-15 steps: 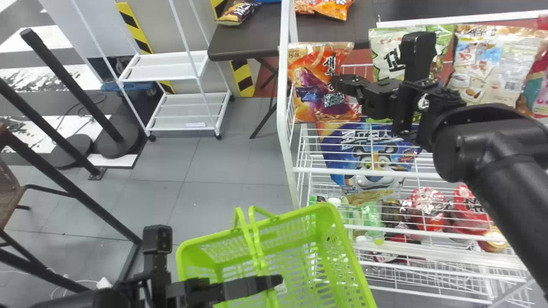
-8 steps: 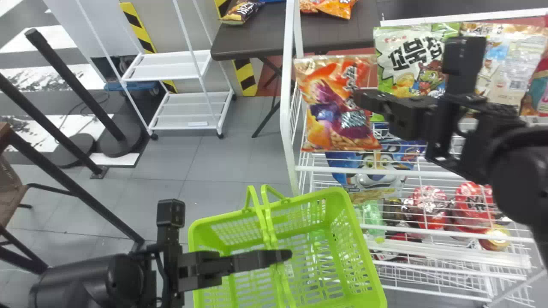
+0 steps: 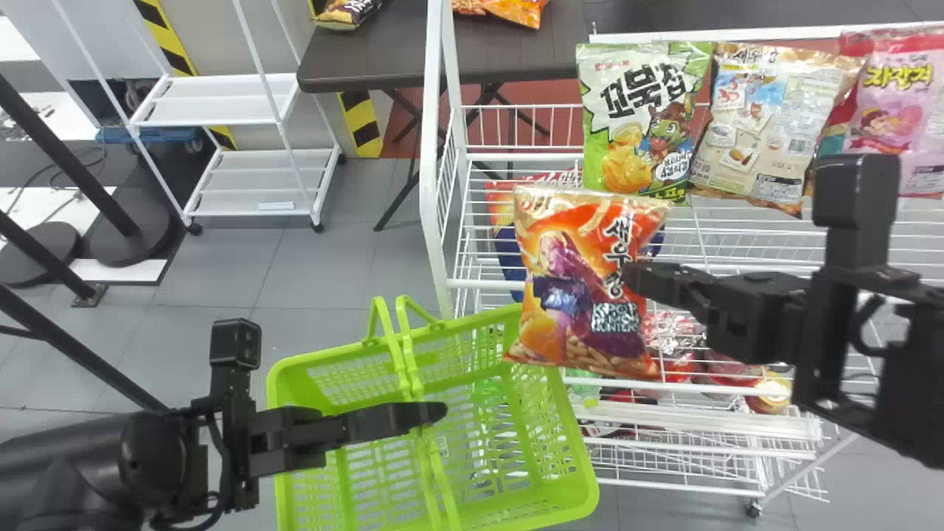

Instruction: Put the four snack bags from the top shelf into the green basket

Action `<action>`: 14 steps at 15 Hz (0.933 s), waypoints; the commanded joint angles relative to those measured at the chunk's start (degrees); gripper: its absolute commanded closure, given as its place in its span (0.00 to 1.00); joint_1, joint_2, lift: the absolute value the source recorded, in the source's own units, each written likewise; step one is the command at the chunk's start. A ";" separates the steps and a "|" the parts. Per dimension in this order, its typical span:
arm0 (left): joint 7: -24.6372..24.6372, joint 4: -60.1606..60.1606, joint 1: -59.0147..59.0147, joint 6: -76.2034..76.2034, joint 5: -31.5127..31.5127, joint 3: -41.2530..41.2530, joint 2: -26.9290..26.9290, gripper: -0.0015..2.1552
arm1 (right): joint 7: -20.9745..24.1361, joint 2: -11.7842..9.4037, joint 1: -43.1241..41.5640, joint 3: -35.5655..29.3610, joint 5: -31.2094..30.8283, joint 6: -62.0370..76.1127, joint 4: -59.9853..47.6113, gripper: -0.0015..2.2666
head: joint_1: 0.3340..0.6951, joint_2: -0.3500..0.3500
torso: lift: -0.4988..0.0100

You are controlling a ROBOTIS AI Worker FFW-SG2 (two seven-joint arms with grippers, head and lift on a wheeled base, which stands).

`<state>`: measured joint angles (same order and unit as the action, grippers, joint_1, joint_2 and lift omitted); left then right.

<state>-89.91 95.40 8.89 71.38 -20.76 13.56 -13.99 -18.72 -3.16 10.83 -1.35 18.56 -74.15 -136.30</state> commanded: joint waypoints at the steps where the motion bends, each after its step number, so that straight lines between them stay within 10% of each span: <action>1: -0.66 -1.27 -0.63 -0.05 -0.07 -0.11 -0.25 1.00 | 0.00 0.00 1.12 -0.23 1.57 -10.02 -4.59 0.99 | 1.00 0.64 | 0.98; 12: -0.66 -1.71 -1.33 0.47 -0.34 -1.08 -0.25 1.00 | 3.16 0.70 -2.48 25.61 -5.20 7.39 17.12 0.95 | 1.00 0.96 | 0.98; 13: -0.66 -1.71 -1.33 0.47 -0.34 -1.25 -0.25 1.00 | 3.16 1.05 -3.54 27.54 -5.20 8.44 19.49 0.79 | 1.00 0.99 | 0.98; 14: -0.66 -1.71 -1.24 0.47 -0.34 -1.34 -0.25 1.00 | 3.16 1.05 -4.24 28.94 -5.11 8.62 21.25 0.38 | 1.00 1.00 | 0.98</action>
<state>-89.91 93.66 7.55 71.86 -21.09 12.37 -14.24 -15.53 -2.28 7.71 25.22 13.45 -66.78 -117.91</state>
